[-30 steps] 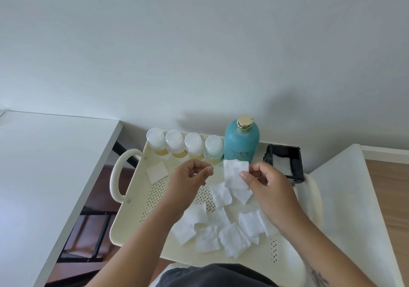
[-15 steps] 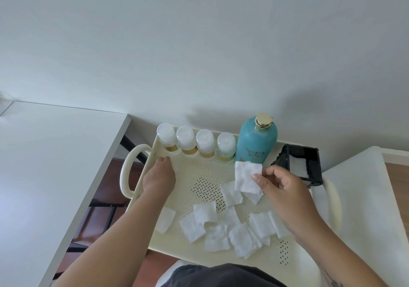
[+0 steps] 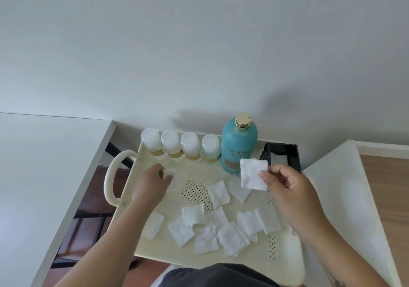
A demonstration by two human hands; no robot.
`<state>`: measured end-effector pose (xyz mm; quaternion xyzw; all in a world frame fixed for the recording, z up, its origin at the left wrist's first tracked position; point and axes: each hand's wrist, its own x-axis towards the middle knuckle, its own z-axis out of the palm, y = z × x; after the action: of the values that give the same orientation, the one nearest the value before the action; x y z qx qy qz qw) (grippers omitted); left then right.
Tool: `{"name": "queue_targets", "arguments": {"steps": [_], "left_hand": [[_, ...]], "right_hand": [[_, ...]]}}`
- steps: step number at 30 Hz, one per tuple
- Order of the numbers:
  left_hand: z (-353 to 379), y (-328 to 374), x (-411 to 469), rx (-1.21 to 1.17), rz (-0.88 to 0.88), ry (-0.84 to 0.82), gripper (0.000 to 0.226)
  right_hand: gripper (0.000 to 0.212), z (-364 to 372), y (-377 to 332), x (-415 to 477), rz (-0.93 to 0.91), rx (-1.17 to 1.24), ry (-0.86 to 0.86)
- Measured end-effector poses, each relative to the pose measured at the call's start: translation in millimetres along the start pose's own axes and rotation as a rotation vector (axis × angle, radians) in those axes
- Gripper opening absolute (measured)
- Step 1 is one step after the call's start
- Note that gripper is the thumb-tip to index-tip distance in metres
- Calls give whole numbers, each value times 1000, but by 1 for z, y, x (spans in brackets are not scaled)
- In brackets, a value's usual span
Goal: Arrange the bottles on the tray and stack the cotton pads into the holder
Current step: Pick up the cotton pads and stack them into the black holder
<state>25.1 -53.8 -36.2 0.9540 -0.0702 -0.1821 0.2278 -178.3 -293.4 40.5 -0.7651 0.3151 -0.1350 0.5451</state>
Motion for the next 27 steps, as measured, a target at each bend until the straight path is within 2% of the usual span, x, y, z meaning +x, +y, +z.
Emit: {"name": "queue_targets", "arguments": {"steps": [3,9,14,19,23,25,27], "left_hand": [[4,17,-17,-253,39,-50,25],[11,52,-51,-532,106,-201,22],[17,66,-66,-646,129,-278,25],[20,73,-73,-663,138,-296,29],[20,76,-75,-677,121,-295,27],[20,77,-76,-673,120,-290,25],[21,79,-78,-674,127,-289,24]], "right_hand": [[8,-22,7,10,-48,-116,121],[8,-47,12,34,-86,-315,225],[10,-42,15,45,-22,-491,227],[14,-34,20,49,9,-614,225],[17,-33,24,44,-131,-681,299],[11,-35,24,39,-238,-675,345],[13,-35,26,35,-333,-724,296]]}}
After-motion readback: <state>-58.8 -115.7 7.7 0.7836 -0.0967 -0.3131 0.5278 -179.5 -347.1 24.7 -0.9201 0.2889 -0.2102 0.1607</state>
